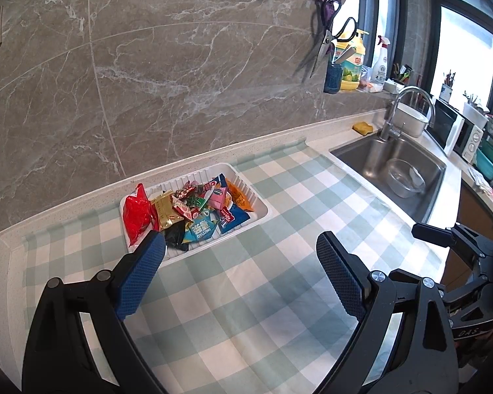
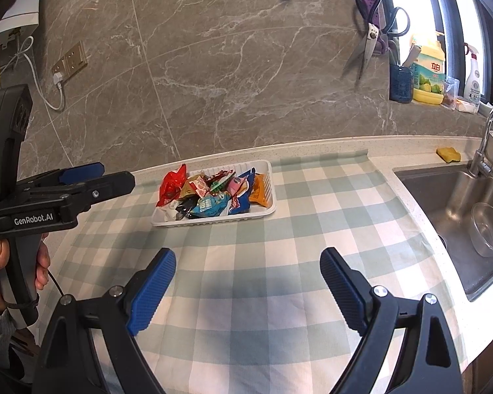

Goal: Organize snacks

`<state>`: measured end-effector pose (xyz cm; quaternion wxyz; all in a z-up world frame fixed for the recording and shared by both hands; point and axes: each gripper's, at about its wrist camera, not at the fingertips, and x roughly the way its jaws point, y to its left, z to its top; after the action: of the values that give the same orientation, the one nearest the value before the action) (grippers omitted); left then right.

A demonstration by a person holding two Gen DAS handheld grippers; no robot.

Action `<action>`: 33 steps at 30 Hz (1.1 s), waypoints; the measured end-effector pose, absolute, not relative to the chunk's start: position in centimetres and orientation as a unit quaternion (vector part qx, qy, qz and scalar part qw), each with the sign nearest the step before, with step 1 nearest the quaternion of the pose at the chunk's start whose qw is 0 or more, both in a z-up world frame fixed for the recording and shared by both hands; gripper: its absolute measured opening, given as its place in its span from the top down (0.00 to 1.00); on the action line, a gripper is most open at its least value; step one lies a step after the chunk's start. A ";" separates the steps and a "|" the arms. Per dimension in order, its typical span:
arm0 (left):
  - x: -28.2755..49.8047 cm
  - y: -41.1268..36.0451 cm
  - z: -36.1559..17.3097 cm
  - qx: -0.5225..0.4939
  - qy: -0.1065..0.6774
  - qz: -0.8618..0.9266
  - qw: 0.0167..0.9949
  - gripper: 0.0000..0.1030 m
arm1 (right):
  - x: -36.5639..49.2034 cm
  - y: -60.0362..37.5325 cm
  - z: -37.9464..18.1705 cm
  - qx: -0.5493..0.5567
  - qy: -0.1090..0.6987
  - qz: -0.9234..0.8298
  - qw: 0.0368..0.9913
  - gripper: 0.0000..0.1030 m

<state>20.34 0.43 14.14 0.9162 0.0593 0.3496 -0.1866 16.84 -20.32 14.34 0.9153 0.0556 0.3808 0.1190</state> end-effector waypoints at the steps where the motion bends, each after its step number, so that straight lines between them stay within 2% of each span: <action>1: 20.4 0.5 14.1 0.059 0.349 -0.187 0.916 0.09 | 16.8 -20.3 14.3 0.056 0.381 0.119 0.915 0.11; 33: 19.8 0.9 14.2 0.056 0.351 -0.187 0.916 0.09 | 16.5 -20.1 14.3 0.057 0.381 0.120 0.915 0.11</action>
<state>19.84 0.88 14.16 0.9158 0.0561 0.3509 -0.1873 16.53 -20.12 14.29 0.9150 0.0572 0.3809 0.1203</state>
